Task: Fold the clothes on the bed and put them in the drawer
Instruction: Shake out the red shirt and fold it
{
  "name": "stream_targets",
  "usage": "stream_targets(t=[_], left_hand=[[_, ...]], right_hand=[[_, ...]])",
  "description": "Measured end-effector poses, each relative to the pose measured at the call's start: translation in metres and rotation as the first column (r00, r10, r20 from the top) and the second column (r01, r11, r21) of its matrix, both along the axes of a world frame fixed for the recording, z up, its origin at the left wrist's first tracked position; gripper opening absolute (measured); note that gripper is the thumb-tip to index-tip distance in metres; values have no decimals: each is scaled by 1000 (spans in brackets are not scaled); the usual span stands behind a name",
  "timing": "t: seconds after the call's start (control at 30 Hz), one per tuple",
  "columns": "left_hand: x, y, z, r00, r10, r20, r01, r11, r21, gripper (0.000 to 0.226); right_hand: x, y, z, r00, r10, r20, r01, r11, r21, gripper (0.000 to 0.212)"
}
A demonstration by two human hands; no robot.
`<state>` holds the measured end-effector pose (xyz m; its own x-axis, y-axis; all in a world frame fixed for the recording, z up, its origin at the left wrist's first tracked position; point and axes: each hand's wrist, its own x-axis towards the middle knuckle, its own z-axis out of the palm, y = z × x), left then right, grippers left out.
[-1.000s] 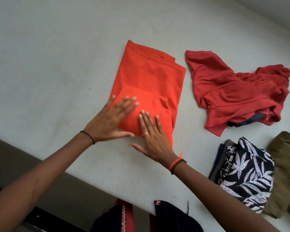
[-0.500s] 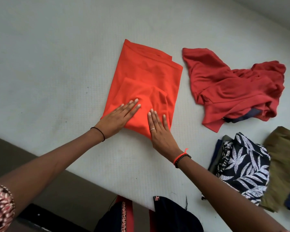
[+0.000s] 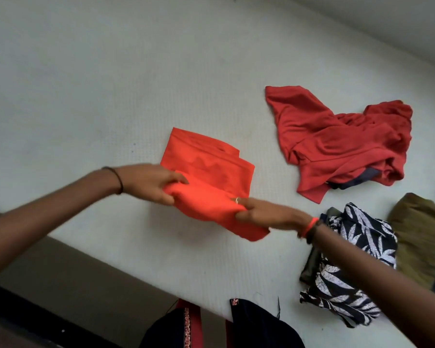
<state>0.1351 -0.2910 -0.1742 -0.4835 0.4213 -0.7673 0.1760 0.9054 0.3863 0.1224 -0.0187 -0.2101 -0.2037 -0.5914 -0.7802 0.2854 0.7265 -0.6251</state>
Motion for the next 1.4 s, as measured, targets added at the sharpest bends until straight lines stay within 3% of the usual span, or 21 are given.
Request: stream_targets(t=[0.07, 0.13, 0.23, 0.47, 0.53, 0.57, 0.63, 0.7, 0.73, 0.77, 0.8, 0.87, 0.93, 0.97, 1.03, 1.1, 1.17, 1.3, 1.4], left_hand=[[-28, -9, -6, 992, 130, 1, -129, 988, 88, 48], [-53, -16, -19, 967, 253, -22, -245, 954, 172, 40], [-85, -20, -38, 943, 332, -30, -321, 929, 187, 41], [-111, -28, -91, 879, 450, -154, -440, 893, 97, 37], [-101, -28, -103, 800, 539, -264, -522, 842, 137, 40], [-93, -25, -106, 705, 614, -356, -577, 788, 215, 38], [-68, -9, -108, 342, 816, -466, -668, 560, 490, 30], [-34, 17, -106, -127, 934, -333, -664, 170, 728, 18], [-16, 32, -105, -340, 915, -220, -626, -46, 779, 12], [2, 46, -104, -507, 855, -107, -585, -250, 771, 6], [18, 61, -102, -635, 772, -22, -558, -439, 705, 14], [46, 91, -106, -748, 659, 75, -544, -675, 499, 40], [63, 118, -106, -742, 615, 267, -554, -787, 272, 41], [66, 129, -106, -696, 601, 392, -575, -794, 197, 33], [58, 141, -103, -575, 598, 558, -615, -766, 187, 19], [44, 140, -103, -550, 525, 650, -537, -818, 207, 25], [34, 135, -106, -537, 470, 701, -499, -846, 186, 28], [25, 127, -104, -449, 502, 739, -538, -812, 225, 50], [21, 124, -93, -405, 458, 791, -554, -811, 187, 27]], right_hand=[[-30, 6, -7, 995, -93, 19, 94, 995, -16, 34], [-58, 8, -16, 982, -183, 51, 184, 983, -20, 21], [-98, 8, -31, 973, -229, 22, 229, 973, 8, 32], [-140, 1, -61, 977, -39, -209, 76, 983, 168, 36], [-142, -1, -61, 966, 21, -256, 41, 972, 232, 36], [-141, -3, -61, 950, 58, -308, 25, 965, 260, 34], [-138, -7, -64, 840, 114, -530, 50, 957, 286, 31], [-131, -13, -66, 691, 20, -723, 141, 977, 162, 36], [-129, -19, -67, 690, -58, -721, 173, 981, 86, 39], [-128, -25, -67, 742, -122, -659, 191, 981, 32, 43], [-127, -31, -66, 808, -158, -567, 188, 982, -5, 49], [-125, -42, -66, 891, -124, -436, 131, 991, -16, 61], [-124, -47, -69, 900, -34, -434, 47, 999, 19, 69], [-123, -47, -70, 897, -15, -441, 33, 999, 35, 70], [-122, -45, -71, 906, -33, -422, 59, 997, 47, 69], [-118, -43, -71, 916, -87, -391, 109, 994, 33, 66], [-111, -39, -73, 918, -166, -361, 178, 984, 1, 61], [-95, -34, -77, 891, -353, -285, 356, 934, -44, 56], [-75, -27, -85, 861, -472, -192, 470, 881, -54, 54]])
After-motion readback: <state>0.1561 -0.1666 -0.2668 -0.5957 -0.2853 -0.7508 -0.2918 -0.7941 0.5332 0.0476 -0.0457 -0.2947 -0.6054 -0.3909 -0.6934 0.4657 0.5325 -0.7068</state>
